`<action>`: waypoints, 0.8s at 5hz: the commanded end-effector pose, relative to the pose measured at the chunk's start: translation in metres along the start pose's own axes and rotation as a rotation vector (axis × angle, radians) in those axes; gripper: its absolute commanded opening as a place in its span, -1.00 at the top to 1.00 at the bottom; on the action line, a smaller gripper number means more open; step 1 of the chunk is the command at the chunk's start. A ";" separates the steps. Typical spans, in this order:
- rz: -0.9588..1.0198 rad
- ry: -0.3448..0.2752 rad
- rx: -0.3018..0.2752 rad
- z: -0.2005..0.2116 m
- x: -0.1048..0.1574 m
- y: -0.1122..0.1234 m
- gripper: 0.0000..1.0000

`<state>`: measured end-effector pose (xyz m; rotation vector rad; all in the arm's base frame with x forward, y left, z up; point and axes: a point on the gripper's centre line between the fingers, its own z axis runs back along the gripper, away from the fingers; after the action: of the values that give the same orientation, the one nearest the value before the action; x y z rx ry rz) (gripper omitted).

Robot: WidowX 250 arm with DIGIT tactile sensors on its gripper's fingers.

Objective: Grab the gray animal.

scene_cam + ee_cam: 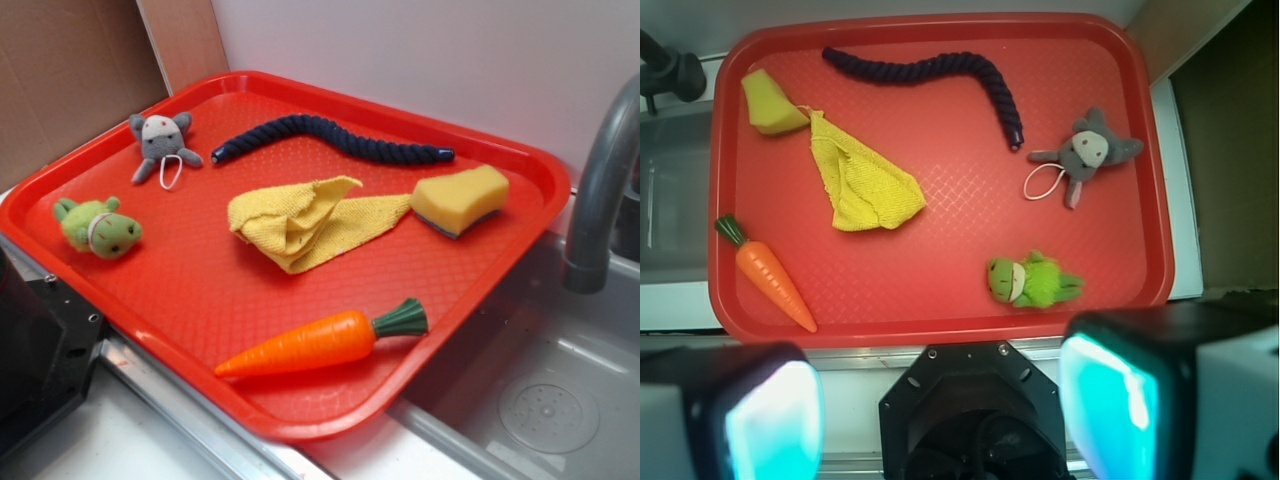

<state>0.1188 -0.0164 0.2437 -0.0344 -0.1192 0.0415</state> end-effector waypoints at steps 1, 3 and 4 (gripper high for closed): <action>0.000 0.000 0.000 0.000 0.000 0.000 -1.00; 0.400 0.092 0.119 -0.098 0.036 0.081 -1.00; 0.400 0.092 0.119 -0.098 0.036 0.081 -1.00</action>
<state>0.1643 0.0571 0.1435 0.0544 0.0005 0.4251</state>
